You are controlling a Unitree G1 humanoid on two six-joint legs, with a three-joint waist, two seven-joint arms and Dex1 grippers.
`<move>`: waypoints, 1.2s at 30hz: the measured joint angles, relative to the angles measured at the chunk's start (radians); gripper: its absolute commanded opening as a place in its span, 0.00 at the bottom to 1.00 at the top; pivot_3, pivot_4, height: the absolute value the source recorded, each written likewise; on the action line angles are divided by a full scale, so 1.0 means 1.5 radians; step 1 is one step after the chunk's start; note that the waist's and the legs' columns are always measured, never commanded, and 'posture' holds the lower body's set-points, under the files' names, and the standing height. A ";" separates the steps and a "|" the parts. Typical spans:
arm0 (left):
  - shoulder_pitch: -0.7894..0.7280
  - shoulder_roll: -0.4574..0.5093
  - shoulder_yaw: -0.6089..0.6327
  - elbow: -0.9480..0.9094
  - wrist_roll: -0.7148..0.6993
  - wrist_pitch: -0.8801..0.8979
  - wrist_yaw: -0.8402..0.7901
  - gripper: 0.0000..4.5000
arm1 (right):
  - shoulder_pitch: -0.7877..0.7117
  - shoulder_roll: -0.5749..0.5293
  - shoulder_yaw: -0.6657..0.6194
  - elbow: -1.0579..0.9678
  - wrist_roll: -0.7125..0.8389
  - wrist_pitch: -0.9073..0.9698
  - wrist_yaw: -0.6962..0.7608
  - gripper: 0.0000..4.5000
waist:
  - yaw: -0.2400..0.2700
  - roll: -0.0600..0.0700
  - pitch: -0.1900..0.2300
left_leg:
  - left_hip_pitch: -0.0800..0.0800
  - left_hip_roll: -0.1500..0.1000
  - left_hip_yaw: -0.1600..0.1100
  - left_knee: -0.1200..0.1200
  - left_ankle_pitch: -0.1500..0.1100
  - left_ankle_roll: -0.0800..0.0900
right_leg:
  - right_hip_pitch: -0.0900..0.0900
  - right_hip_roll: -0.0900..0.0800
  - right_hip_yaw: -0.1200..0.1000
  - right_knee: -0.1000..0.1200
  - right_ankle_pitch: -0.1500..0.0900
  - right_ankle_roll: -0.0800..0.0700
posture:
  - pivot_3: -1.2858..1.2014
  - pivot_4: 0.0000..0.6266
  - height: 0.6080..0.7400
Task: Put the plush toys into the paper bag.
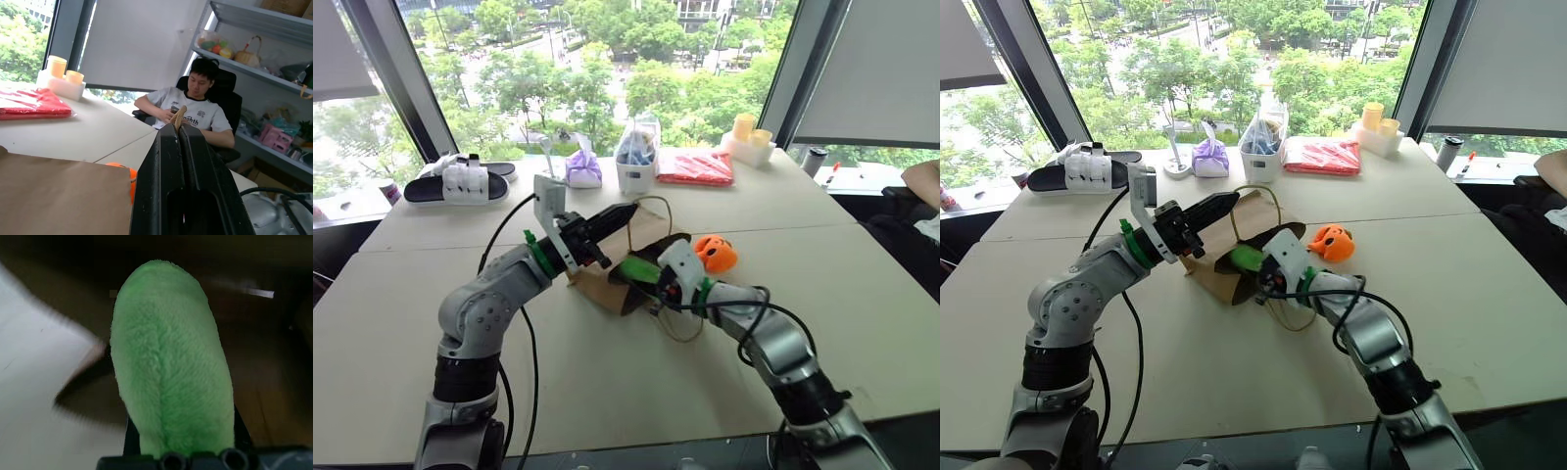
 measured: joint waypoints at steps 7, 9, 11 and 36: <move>0.021 -0.013 0.001 -0.009 -0.008 0.000 0.028 0.00 | -0.073 0.083 0.003 0.186 -0.016 -0.114 0.015 0.20 | 0.001 0.000 0.000 | 0.000 0.000 0.000 0.000 0.000 0.000 | 0.000 0.000 0.000 0.000 0.000 0.000 | 0.52 0.24 1.00; 0.021 -0.018 0.001 -0.010 -0.008 0.000 0.037 0.00 | -0.081 0.100 0.003 0.228 -0.021 -0.142 0.017 0.41 | 0.000 0.000 0.000 | 0.000 0.000 0.000 0.000 0.000 0.000 | 0.000 0.000 0.000 0.000 0.000 0.000 | 0.52 0.24 1.00; 0.022 -0.022 0.001 -0.014 -0.008 0.000 0.044 0.00 | -0.082 0.113 0.001 0.258 -0.025 -0.163 0.017 0.63 | 0.000 0.000 0.000 | 0.000 0.000 0.000 0.000 0.000 0.000 | 0.000 0.000 0.000 0.000 0.000 0.000 | 0.52 0.24 1.00; 0.024 -0.026 0.027 0.008 -0.009 -0.032 0.051 0.00 | 0.088 -0.150 -0.263 -0.021 0.058 -0.007 0.012 0.99 | -0.001 0.000 0.000 | 0.001 0.000 0.001 0.000 -0.002 0.004 | 0.001 0.000 0.000 0.000 0.000 0.000 | 0.52 0.24 1.00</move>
